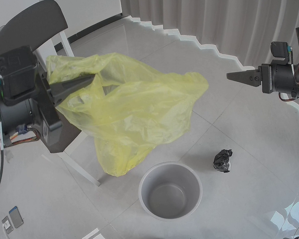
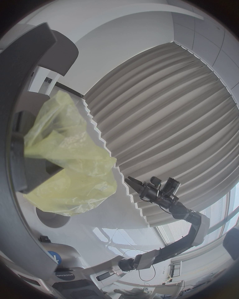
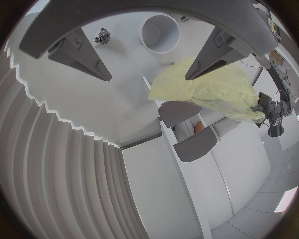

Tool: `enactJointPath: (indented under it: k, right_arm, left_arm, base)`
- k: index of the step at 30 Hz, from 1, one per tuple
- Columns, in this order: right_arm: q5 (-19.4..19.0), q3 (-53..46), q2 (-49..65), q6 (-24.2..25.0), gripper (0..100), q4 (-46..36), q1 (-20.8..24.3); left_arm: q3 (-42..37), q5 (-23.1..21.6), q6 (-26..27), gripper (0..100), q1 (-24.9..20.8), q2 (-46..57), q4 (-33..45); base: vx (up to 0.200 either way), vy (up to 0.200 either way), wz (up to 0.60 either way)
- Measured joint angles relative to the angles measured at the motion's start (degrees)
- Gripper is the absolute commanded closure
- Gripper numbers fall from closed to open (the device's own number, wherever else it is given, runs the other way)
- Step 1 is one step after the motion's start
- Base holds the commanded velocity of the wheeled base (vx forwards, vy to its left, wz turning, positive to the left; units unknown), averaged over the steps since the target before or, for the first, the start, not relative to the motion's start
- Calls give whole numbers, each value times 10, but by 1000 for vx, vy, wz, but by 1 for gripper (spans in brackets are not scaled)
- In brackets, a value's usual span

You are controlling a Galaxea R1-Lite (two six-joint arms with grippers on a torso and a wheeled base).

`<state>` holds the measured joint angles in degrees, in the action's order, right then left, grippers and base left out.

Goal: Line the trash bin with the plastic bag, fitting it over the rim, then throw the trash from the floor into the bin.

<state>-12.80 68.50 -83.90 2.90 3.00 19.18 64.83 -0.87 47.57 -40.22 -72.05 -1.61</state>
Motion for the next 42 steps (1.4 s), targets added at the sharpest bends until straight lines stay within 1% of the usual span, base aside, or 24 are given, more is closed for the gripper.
enactJointPath:
  k: [7, 11, 13, 24, 29, 37, 42]
  right_arm:
    - [-3, 2, -19, 0, 0, -1, -2]
    - [-23, -2, -26, 0, 0, -2, -1]
    - [-27, -7, -29, 0, 0, -1, 1]
    - [-30, -77, -32, -7, 0, 0, 19]
    - [-29, -102, -34, -8, 0, 5, 22]
    - [-31, -79, -68, -3, 0, 29, 24]
    - [-30, -70, -92, -1, 0, 41, 39]
  left_arm:
    - [-7, 0, 1, 100, -24, -5, 2]
    - [-8, 0, 1, 100, -28, -6, 2]
    - [-8, 0, 1, 100, -30, -6, 1]
    - [9, 2, 0, 100, -33, -8, -4]
    - [33, 2, 0, 100, -35, -12, -5]
    - [54, 5, -2, 100, -50, -18, -5]
    - [55, 5, -4, 100, -51, -18, -5]
  base:
    - [0, 0, 0]
    - [0, 0, 0]
    - [0, 0, 0]
    - [0, 0, 0]
    - [0, 0, 0]
    - [0, 0, 0]
    - [0, 0, 0]
